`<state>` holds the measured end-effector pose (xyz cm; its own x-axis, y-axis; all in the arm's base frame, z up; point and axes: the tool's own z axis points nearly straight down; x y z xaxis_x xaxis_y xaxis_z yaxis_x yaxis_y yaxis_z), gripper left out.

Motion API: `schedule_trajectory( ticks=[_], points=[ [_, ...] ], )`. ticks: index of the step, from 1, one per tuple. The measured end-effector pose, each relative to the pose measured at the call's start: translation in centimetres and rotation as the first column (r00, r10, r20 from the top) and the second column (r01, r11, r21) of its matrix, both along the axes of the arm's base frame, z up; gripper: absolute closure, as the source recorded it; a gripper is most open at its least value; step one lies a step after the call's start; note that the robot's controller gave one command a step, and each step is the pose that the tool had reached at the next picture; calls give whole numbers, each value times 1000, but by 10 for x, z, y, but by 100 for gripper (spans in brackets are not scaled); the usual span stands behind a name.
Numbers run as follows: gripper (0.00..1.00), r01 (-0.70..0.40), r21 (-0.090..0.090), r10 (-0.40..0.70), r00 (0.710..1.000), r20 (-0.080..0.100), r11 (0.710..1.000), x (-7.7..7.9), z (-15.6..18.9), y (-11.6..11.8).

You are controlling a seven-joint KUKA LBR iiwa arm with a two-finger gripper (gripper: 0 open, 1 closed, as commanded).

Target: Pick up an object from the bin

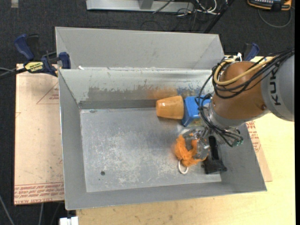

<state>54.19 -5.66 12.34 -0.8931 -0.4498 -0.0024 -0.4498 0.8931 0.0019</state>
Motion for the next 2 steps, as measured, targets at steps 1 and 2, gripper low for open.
schedule_trajectory(
  ticks=[1,2],
  points=[
    [100,26,1,-26,1000,-6,1000,7,41,4],
    [100,48,1,-48,999,4,999,0,173,-9]
  ],
)
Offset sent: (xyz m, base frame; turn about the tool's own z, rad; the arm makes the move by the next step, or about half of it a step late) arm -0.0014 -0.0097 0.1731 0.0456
